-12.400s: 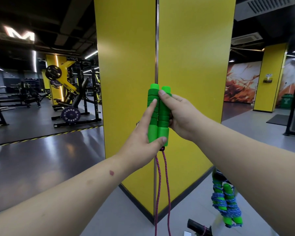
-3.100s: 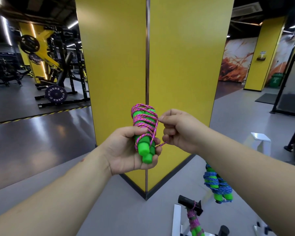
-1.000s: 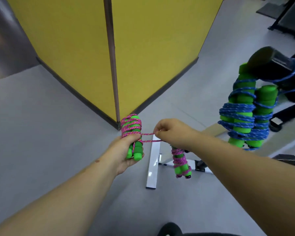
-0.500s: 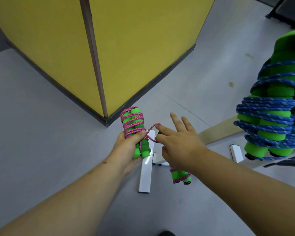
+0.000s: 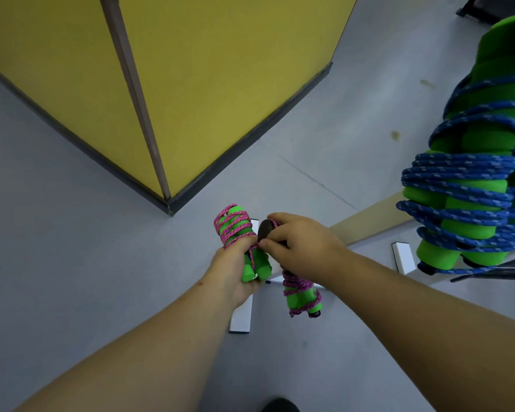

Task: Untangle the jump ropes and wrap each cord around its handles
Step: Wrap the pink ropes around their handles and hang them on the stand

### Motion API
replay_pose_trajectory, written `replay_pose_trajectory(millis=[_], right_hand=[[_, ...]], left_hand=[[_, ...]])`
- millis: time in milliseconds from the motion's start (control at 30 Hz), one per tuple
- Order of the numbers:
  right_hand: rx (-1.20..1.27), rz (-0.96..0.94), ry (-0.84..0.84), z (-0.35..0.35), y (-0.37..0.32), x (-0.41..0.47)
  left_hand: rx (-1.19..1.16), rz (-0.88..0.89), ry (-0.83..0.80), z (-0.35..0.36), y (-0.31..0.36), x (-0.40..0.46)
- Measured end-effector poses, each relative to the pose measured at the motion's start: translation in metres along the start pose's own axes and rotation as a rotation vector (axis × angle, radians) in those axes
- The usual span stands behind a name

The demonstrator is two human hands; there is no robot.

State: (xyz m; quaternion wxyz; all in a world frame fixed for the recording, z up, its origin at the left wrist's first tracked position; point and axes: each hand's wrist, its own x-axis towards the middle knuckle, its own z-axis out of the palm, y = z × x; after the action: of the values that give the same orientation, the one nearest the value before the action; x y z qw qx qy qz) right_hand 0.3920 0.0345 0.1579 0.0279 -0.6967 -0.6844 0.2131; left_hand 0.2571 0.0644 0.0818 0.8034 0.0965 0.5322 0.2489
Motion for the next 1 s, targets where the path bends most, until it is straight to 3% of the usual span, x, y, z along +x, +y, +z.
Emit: replay_pose_trajectory(millis=[133, 233, 333, 467, 600, 1000], right_hand=[[0.237, 0.097, 0.222, 0.013, 0.002, -0.008], [0.277, 0.18, 0.267, 0.008, 0.01, -0.007], [0.139, 0.144, 0.173, 0.001, 0.019, -0.007], [-0.277, 0.023, 0.136, -0.002, 0.026, -0.007], [-0.574, 0.152, 0.053, -0.007, 0.023, -0.009], [-0.51, 0.237, -0.066, -0.019, 0.014, -0.002]], left_hand=[[-0.083, -0.103, -0.065, 0.004, -0.003, -0.002], [-0.079, -0.133, -0.06, 0.005, -0.01, 0.0], [-0.055, -0.156, -0.063, 0.013, -0.022, -0.001], [-0.075, -0.165, -0.102, 0.026, -0.032, -0.002], [0.045, -0.167, -0.079, 0.027, -0.03, 0.001], [0.24, -0.118, 0.031, 0.011, -0.016, 0.001]])
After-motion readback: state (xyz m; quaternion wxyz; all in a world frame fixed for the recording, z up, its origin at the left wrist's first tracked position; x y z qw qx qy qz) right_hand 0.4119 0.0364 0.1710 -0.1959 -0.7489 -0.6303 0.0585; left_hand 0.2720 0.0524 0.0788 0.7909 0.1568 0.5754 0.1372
